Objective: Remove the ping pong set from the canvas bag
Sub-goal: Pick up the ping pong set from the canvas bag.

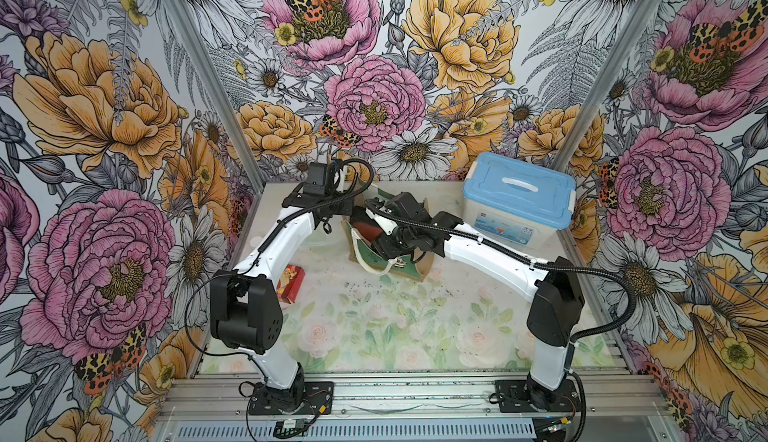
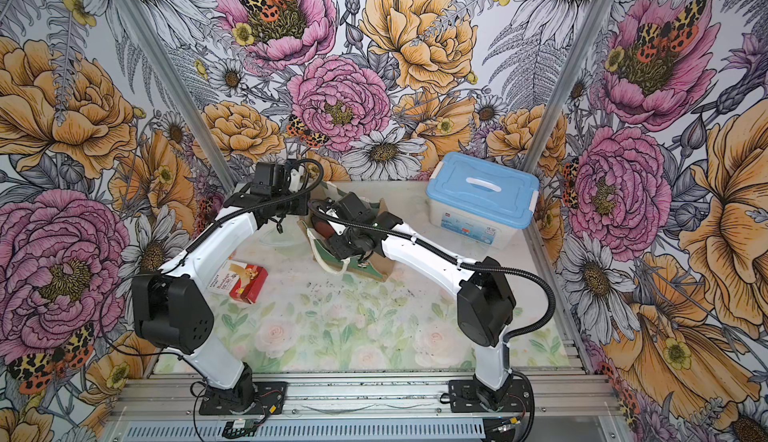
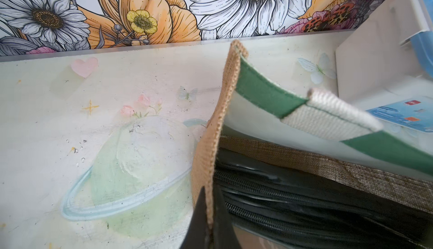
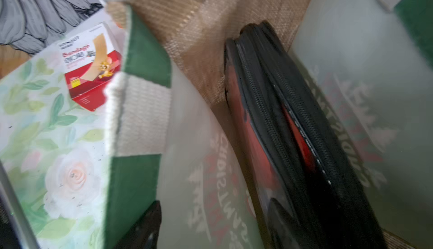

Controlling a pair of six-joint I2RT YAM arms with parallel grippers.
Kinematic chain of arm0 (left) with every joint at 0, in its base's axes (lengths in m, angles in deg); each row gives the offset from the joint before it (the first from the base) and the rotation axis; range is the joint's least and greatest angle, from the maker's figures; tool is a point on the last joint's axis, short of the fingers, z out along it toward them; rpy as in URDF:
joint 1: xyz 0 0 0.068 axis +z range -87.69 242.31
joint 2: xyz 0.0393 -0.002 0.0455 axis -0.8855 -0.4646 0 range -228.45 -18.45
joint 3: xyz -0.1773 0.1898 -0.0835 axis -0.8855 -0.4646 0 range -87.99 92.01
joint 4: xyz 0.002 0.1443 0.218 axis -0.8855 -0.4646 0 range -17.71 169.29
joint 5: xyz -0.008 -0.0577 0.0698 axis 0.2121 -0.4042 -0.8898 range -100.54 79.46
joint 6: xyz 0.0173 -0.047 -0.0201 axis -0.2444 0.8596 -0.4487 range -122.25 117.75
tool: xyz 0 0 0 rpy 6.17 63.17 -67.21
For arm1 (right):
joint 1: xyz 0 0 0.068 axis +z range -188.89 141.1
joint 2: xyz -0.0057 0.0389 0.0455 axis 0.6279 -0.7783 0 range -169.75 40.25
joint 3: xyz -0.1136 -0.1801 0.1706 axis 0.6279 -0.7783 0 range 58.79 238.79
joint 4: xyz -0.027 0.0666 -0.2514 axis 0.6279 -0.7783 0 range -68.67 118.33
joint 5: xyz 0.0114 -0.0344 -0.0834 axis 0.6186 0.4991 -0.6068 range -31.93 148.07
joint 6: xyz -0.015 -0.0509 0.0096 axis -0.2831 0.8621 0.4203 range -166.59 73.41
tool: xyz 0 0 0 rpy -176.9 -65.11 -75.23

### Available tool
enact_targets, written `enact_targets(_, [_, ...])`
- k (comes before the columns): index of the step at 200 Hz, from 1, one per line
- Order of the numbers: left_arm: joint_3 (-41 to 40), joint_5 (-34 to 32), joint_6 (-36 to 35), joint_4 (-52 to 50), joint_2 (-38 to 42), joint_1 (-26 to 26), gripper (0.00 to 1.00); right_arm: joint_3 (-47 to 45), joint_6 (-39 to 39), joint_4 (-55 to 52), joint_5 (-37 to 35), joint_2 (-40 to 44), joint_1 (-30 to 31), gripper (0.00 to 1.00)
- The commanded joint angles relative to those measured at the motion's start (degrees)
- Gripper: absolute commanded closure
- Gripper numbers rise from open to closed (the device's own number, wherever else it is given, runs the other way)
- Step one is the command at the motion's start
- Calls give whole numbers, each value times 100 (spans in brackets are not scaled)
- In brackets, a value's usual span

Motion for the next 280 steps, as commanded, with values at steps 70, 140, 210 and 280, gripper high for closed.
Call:
enact_targets(70, [-1057,125,-203,674,654,105,100,1151,228,88,-564,-613,-449,27])
enact_targets(140, [-1442,133,-251,931,737,28,100,1420,337,88,-509,-770,-734,29])
enact_targets(210, [-1571,0,-327,1017,874,-31,100,1642,392,84,-101,-1143,-910,32])
enact_targets(280, [-1435,-61,-329,1008,749,-16,100,1698,477,62,-207,-1474,-954,33])
